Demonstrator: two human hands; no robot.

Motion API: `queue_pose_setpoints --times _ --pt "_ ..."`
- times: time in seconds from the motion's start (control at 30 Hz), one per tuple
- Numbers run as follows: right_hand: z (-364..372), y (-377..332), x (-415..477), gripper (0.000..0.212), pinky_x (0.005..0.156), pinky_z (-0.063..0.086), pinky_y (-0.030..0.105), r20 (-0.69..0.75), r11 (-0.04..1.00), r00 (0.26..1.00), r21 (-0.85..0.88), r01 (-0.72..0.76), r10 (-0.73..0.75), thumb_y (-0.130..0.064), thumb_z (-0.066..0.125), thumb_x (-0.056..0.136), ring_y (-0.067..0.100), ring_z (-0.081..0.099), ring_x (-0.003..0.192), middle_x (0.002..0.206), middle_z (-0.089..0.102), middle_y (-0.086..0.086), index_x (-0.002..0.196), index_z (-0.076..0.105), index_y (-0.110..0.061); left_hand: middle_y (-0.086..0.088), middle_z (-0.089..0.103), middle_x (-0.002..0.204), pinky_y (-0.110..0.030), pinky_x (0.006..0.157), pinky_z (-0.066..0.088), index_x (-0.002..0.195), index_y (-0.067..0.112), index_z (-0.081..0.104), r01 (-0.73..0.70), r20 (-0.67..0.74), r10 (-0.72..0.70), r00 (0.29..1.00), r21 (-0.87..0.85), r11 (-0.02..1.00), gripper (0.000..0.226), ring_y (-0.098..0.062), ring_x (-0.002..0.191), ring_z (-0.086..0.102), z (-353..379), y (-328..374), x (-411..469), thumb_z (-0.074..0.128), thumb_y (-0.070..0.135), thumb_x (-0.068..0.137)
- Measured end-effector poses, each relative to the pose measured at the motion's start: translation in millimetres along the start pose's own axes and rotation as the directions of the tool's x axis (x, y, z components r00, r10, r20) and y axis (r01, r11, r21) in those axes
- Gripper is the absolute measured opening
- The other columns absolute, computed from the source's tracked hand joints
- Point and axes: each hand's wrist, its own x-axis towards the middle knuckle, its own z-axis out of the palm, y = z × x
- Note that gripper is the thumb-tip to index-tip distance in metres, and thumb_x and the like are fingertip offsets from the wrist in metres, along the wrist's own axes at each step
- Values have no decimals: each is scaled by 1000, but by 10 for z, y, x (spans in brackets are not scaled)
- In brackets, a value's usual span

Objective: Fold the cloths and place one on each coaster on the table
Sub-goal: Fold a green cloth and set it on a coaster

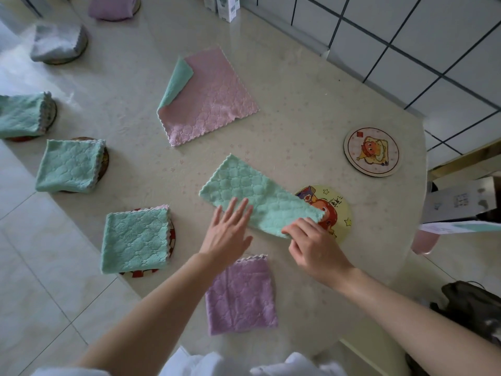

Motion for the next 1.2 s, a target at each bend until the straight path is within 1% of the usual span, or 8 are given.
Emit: queue_pose_setpoints --times 0.17,0.3,0.43,0.67,0.97,1.1,1.17,1.2 --pt "33 -316 -29 22 87 47 20 11 979 1000 204 -5 3 -3 55 86 12 55 94 98 58 1 107 59 -8 3 21 156 -37 120 12 151 18 21 -53 -94 38 995 -165 985 70 -15 146 13 140 311 -60 55 32 92" --pt "-23 -378 -6 17 75 43 10 6 951 1000 309 9 -12 -11 51 93 0 48 79 94 58 -2 105 61 -8 2 47 144 -41 115 28 138 19 48 -125 -94 104 990 -252 960 52 -20 139 34 224 228 -127 61 20 88" --pt "16 -51 91 28 77 53 23 23 981 1000 194 -17 13 -1 53 87 11 60 90 103 63 2 113 61 -8 1 53 138 -42 111 34 131 18 57 -236 -83 221 972 -311 921 50 -22 135 41 241 99 -163 68 13 82" --pt "271 331 47 71 96 50 34 275 978 941 -3 207 -198 19 65 65 21 56 119 129 58 8 129 54 -12 2 48 142 -33 115 26 133 22 54 -359 -61 358 932 -302 883 51 -16 137 35 174 -116 -282 68 15 85" --pt "379 482 -13 61 103 44 34 286 964 924 -3 267 -255 3 66 74 19 52 121 129 57 5 131 51 -12 -2 62 126 -22 99 46 127 17 60 -110 -65 89 994 -509 854 53 -11 113 60 116 -216 -377 66 -5 79" --pt "314 411 176 37 88 47 21 253 972 965 235 2 -63 -24 61 86 9 57 100 108 64 1 120 59 -12 -3 71 85 -28 66 55 101 11 69 211 91 -198 976 -626 751 14 -13 67 64 -22 -181 -210 61 11 90" --pt "248 313 328 5 72 40 10 238 923 967 346 -168 87 -26 61 90 6 54 79 91 63 1 94 63 -25 -9 64 69 -32 55 45 82 4 65 365 176 -346 922 -696 618 31 -18 56 52 -57 -183 -72 58 32 92" --pt "249 273 422 14 63 37 10 217 894 964 385 -230 155 -27 60 91 5 51 68 80 60 -1 79 56 -32 -14 64 69 -35 55 46 80 -1 64 415 211 -404 890 -743 526 43 -21 58 52 -73 -196 -9 59 40 90"
